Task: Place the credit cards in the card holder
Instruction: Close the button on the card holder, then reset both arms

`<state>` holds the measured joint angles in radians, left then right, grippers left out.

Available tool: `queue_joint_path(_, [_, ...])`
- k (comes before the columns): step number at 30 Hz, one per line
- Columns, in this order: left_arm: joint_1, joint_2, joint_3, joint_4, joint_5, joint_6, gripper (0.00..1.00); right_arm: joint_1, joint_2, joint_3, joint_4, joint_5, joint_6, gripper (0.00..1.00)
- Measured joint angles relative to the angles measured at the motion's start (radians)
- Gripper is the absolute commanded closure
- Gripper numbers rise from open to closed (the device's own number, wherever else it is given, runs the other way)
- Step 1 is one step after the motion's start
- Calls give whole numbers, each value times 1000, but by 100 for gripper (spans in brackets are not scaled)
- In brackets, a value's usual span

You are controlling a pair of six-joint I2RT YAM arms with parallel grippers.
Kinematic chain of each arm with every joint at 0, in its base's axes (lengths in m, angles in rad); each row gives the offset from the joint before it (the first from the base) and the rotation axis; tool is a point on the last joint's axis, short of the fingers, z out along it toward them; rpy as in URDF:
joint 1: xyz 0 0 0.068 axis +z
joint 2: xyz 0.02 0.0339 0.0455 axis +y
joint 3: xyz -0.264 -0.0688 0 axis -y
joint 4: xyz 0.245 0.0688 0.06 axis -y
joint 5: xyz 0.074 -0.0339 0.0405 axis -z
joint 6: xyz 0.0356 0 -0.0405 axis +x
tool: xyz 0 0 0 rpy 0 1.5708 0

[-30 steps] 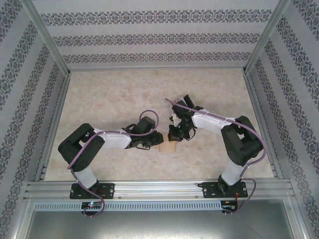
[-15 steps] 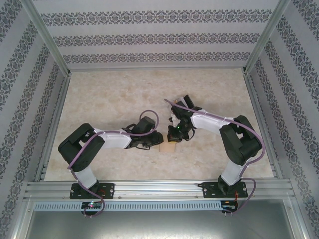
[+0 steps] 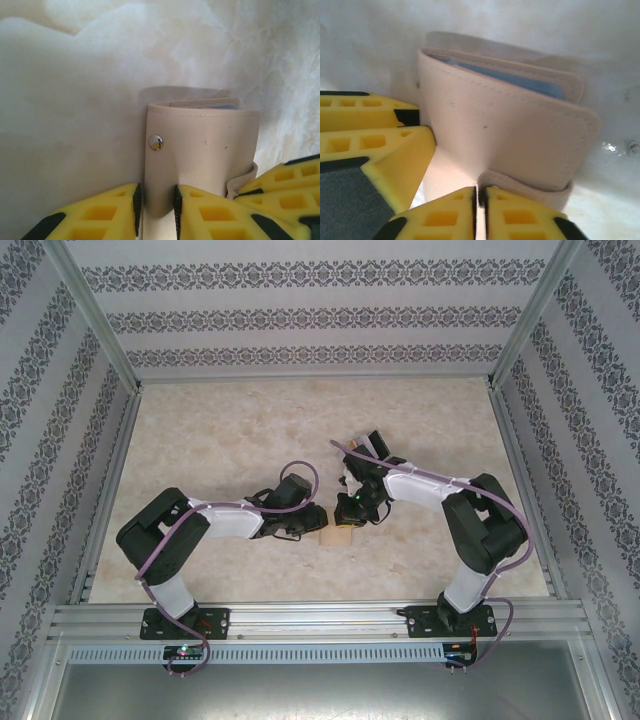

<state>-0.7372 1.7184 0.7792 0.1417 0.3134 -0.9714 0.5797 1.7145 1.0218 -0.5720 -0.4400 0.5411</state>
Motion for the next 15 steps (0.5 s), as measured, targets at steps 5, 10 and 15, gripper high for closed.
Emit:
queue_joint_path(5, [6, -82, 0, -36, -19, 45, 59, 6, -240, -26, 29, 156, -1, 34])
queue_joint_path(10, [36, -217, 10, -109, -90, 118, 52, -44, -607, -115, 92, 478, -51, 10])
queue_joint_path(15, [149, -308, 46, -218, -227, 232, 23, -203, -743, -350, 305, 792, -226, 2])
